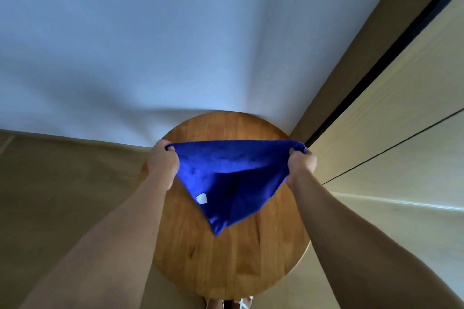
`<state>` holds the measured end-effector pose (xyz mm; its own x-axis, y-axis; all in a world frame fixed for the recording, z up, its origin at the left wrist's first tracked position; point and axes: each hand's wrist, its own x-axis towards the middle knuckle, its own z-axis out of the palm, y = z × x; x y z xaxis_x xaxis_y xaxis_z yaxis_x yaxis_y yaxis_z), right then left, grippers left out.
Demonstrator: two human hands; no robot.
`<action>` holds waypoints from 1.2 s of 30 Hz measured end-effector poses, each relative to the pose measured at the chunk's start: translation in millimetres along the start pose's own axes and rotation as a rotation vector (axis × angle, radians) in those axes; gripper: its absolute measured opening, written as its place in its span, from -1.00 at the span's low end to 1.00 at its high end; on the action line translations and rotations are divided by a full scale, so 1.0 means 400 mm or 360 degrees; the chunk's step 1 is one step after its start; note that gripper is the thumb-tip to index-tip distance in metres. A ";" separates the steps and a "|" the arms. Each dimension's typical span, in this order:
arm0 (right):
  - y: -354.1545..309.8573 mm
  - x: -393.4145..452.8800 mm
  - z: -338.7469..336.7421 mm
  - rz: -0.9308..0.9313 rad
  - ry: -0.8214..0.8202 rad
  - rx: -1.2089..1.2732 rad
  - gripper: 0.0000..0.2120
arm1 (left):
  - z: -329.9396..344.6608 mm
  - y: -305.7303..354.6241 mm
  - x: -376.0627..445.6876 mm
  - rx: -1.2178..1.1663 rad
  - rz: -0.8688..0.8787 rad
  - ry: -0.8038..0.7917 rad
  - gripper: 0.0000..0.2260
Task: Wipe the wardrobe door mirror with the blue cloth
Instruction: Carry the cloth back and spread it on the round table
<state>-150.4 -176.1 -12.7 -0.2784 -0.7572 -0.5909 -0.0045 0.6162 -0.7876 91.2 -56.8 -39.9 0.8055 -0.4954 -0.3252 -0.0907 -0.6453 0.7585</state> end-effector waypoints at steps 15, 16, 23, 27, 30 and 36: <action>-0.193 -0.054 -0.027 -0.0724 0.0071 -0.0194 -0.82 | -0.142 0.174 0.001 -0.0145 0.0372 0.0354 -0.81; -0.197 -0.057 -0.025 -0.0687 0.0045 -0.0153 -0.80 | -0.147 0.179 0.000 -0.0145 0.0385 0.0327 -0.81; -0.174 -0.121 0.029 -0.0541 -0.0158 -0.0198 -0.86 | -0.105 0.224 -0.039 -0.0017 0.0535 0.0073 -0.88; -0.167 -0.213 0.101 -0.0554 -0.0796 -0.0382 -0.74 | -0.036 0.276 -0.101 -0.0198 0.0573 -0.0350 -0.73; -0.174 -0.257 0.121 -0.0296 -0.1142 -0.0369 -0.72 | -0.021 0.291 -0.123 -0.0193 0.0599 -0.0544 -0.69; -0.160 -0.257 0.116 -0.0418 -0.1197 -0.0641 -0.78 | -0.044 0.278 -0.148 -0.0308 0.0395 -0.0894 -0.86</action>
<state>-77.1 -147.9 90.3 0.4821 -0.7393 -0.4701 -0.3561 0.3249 -0.8761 43.8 -88.9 73.5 0.3397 -0.8794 -0.3337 -0.0853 -0.3821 0.9202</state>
